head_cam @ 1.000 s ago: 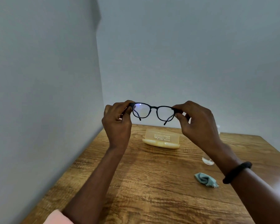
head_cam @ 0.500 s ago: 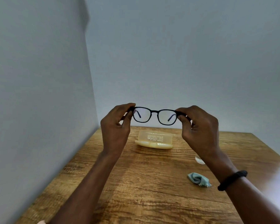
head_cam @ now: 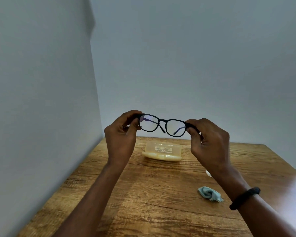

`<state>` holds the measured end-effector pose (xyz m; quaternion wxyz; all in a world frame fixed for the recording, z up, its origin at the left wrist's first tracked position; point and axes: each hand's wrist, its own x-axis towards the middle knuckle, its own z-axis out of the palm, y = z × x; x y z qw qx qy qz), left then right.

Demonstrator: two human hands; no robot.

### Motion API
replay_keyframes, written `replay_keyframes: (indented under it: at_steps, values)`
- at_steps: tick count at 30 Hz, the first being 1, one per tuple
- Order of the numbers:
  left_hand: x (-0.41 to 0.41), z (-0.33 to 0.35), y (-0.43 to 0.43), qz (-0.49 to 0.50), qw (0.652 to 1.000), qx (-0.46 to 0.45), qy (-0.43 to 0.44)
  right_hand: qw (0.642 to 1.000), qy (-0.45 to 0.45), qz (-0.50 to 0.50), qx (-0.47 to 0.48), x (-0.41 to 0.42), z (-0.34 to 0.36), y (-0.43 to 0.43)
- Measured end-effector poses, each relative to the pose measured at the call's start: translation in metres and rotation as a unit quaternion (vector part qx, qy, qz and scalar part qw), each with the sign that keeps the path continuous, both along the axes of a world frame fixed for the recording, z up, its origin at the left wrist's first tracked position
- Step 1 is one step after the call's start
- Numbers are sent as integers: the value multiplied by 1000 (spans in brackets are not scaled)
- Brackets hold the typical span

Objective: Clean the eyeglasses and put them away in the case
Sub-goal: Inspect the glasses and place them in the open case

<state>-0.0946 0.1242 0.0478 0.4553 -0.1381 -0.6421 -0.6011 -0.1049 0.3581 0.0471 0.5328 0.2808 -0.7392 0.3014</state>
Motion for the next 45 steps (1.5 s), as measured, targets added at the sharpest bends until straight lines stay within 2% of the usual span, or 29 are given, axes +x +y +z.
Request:
replay_keyframes:
  at_steps: [8,14,17,22,26,33,45]
  values:
    - [8,11,0,-173,981,85,-23,1000,-6,21,-11,0,-1,0]
    - [10,13,-3,-238,964,106,-54,998,-14,44,-43,0,1,3]
    - [11,14,-3,-221,970,81,-56,996,-26,53,-68,0,3,5]
    - [8,11,-2,-112,992,0,-49,994,-29,58,-84,-1,6,9]
    - [6,10,-3,-66,996,-32,-49,994,-30,63,-89,-1,6,9]
    - [7,9,-5,-47,996,-48,-59,983,-63,108,-136,1,8,6]
    - [9,12,-5,-59,994,-57,-71,923,-169,259,-228,4,15,7]
